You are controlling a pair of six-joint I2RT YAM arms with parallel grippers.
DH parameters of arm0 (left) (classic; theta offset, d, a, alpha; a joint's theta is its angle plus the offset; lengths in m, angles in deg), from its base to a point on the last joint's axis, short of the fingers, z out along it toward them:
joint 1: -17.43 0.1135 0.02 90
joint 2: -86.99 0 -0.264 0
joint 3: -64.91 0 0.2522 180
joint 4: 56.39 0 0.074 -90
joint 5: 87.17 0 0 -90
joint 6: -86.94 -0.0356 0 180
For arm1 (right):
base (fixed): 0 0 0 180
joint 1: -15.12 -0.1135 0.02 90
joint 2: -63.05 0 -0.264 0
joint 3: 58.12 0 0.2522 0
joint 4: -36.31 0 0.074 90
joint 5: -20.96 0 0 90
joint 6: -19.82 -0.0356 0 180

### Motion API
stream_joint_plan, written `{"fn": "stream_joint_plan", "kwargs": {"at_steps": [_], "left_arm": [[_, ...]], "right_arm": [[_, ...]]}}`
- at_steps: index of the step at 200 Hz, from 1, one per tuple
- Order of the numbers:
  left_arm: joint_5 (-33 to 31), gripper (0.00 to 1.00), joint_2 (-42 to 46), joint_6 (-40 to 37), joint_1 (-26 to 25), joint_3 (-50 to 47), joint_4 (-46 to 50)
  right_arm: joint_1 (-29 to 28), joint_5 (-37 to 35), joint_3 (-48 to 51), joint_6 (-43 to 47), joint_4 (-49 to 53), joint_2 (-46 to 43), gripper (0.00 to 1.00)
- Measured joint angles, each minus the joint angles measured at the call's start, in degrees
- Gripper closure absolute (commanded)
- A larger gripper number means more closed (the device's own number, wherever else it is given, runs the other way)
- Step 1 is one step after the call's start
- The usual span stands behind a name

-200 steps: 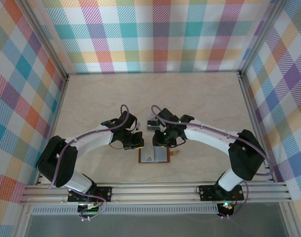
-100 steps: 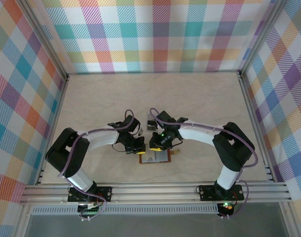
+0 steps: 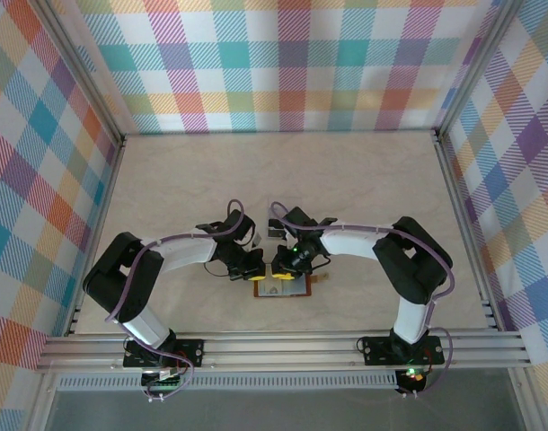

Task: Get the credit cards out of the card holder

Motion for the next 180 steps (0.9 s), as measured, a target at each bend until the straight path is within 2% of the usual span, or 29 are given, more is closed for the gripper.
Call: {"fn": "stream_joint_plan", "kwargs": {"at_steps": [112, 180], "left_arm": [[-0.4, 0.96, 0.3, -0.4, 0.0, 0.0, 0.3], [-0.7, 0.97, 0.4, -0.4, -0.2, 0.0, 0.5]], "right_arm": [[-0.2, -4.4, 0.0, 0.8, 3.2, -1.5, 0.74], [-0.2, -2.4, 2.4, 0.4, 0.3, -2.5, 0.74]]}}
